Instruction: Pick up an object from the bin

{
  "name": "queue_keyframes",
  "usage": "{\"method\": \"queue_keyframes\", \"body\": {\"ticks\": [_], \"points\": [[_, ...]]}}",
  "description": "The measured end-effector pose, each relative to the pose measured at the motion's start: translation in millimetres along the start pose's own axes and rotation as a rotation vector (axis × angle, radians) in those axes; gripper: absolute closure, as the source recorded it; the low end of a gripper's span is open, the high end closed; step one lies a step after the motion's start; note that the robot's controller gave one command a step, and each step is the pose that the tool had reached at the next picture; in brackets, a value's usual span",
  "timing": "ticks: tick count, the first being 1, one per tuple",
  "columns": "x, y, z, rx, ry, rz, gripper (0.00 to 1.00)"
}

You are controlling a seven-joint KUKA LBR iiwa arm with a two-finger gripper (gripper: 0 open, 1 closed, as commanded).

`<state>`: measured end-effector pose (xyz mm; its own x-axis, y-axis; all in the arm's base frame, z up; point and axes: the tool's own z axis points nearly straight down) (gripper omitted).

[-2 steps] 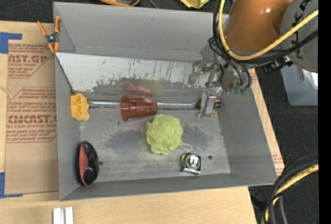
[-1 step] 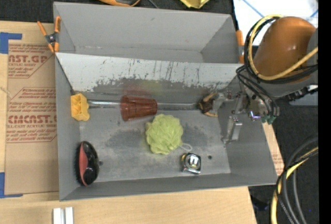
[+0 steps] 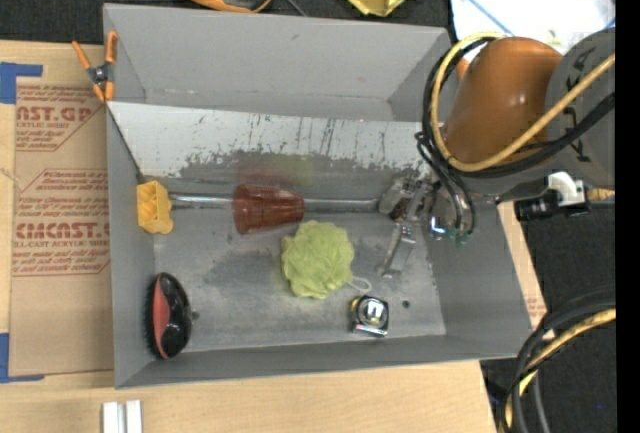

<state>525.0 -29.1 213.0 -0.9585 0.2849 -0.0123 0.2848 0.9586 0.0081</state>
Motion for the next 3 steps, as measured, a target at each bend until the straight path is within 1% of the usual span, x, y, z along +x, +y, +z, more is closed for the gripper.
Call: {"method": "queue_keyframes", "body": {"ticks": [1, 2, 3], "points": [[-22.2, -48, 89, 0.010, 0.014, -0.370, 0.00], [34.0, 43, 56, -0.002, -0.006, -0.083, 0.00], [26.8, -37, 122, 0.014, 0.016, -0.152, 0.00]]}}
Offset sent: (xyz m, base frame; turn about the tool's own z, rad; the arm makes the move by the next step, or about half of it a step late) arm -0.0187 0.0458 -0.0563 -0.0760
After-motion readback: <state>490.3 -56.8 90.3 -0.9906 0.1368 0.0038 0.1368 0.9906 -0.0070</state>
